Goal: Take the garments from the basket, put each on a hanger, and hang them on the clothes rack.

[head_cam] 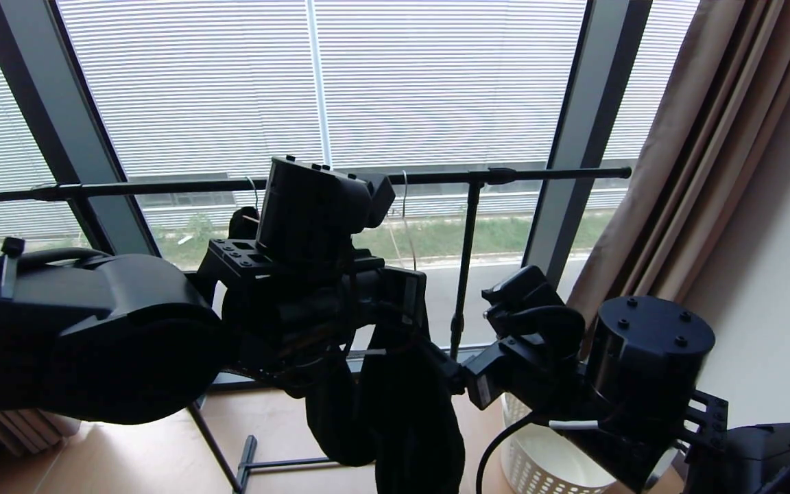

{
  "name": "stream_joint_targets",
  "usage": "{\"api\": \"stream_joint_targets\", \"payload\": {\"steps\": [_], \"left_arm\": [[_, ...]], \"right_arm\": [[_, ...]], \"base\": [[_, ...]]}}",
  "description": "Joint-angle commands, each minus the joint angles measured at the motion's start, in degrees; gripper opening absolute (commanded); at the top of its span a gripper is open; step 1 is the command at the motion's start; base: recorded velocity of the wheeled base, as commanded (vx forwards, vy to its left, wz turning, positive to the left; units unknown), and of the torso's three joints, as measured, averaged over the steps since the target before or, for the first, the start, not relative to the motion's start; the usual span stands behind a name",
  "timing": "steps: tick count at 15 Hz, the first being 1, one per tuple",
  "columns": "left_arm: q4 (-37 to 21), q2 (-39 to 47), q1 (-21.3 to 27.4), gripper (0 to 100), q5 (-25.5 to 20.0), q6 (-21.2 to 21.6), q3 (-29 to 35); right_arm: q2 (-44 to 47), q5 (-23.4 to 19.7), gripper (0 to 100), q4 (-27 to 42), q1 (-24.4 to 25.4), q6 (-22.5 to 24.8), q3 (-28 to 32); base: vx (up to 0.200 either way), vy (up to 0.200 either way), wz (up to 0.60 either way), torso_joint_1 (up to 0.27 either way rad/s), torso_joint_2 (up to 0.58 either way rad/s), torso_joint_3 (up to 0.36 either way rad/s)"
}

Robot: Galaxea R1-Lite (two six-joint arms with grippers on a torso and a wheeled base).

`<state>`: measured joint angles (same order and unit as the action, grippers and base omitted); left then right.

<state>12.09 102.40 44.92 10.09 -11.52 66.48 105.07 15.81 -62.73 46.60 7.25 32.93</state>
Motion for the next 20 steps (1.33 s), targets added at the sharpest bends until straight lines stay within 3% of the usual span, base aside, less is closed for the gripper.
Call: {"api": "stream_joint_targets", "payload": {"steps": [1,4,20], "left_arm": [[0.12,-1.06,0.87,0,0.01,-0.08,-0.91],[0.12,-2.29,1.31,0,0.10,0.01,-1.26],[0.04,-7.22,0.25,0,-0.25,-0.08,-3.19]], "right_arm": [[1.19,0.01,100,0.07,-1.25,0.04,0.38],[3.91,0.01,100,-0.02,-4.15,0.04,1.61],[12.88,-0.43,100,-0.11,-9.16,0.04,3.81]], "base": [[0.000,0.000,0.00,0.000,0.00,0.000],[0.000,0.000,0.00,0.000,0.00,0.000],[0.000,0.000,0.00,0.000,0.00,0.000]]}}
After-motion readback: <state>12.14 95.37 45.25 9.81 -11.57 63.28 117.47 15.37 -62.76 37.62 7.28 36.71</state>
